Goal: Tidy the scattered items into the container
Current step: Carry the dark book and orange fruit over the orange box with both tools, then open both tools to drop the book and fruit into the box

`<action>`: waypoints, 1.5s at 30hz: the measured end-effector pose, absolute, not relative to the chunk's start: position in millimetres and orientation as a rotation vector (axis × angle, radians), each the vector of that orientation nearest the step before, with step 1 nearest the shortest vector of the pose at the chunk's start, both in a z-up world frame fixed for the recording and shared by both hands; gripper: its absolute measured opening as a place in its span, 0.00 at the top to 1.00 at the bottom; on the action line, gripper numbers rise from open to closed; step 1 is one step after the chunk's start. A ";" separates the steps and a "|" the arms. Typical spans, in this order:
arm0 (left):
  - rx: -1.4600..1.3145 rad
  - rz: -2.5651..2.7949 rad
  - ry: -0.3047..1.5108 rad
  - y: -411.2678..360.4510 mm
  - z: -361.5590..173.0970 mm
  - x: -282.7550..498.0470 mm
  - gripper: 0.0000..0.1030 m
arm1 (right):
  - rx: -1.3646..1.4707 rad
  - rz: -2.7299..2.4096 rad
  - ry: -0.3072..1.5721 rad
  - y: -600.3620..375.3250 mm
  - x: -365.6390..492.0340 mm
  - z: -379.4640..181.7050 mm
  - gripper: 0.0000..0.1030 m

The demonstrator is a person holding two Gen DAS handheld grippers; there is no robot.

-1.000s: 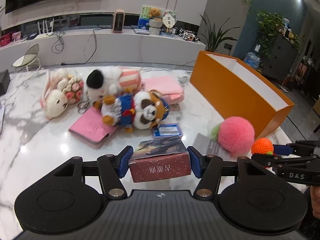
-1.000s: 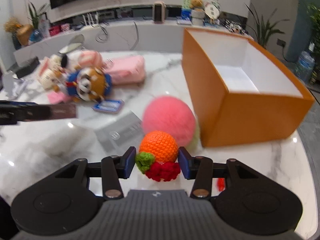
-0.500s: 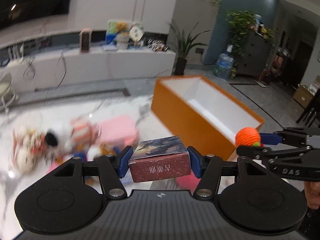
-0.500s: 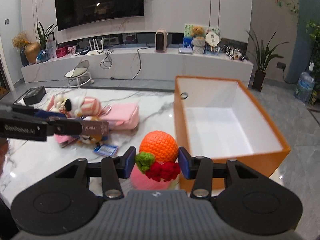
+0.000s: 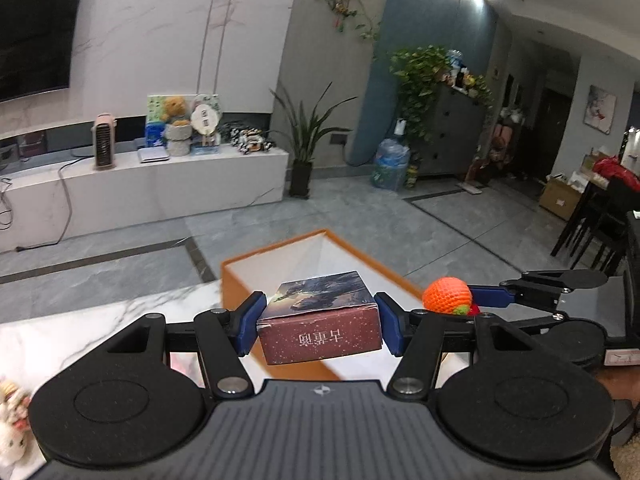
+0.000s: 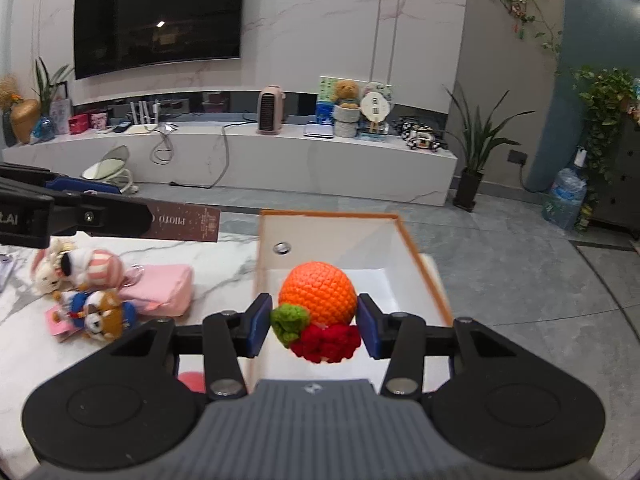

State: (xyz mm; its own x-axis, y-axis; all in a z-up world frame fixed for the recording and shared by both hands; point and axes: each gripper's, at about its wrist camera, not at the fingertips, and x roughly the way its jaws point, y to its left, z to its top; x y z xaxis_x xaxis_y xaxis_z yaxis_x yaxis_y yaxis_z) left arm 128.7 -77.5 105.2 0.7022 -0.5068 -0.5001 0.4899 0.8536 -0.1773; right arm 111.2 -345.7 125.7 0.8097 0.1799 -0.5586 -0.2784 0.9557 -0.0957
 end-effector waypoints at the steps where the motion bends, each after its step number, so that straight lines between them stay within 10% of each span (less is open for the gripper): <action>1: -0.032 -0.562 0.565 -80.5 104.0 132.2 0.34 | -0.184 0.234 0.580 -348.5 116.2 127.0 0.52; 45: -0.051 -0.686 0.792 -135.4 12.7 193.8 0.34 | -0.161 0.220 0.875 -372.4 181.1 53.2 0.52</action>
State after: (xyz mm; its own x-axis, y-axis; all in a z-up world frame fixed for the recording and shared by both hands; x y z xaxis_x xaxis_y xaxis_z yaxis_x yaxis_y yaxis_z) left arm 193.8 -135.4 12.7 0.4999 -0.5849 -0.6387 0.5484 0.7846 -0.2893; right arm 181.1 -372.4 53.2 0.6210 0.1247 -0.7739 -0.2563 0.9653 -0.0502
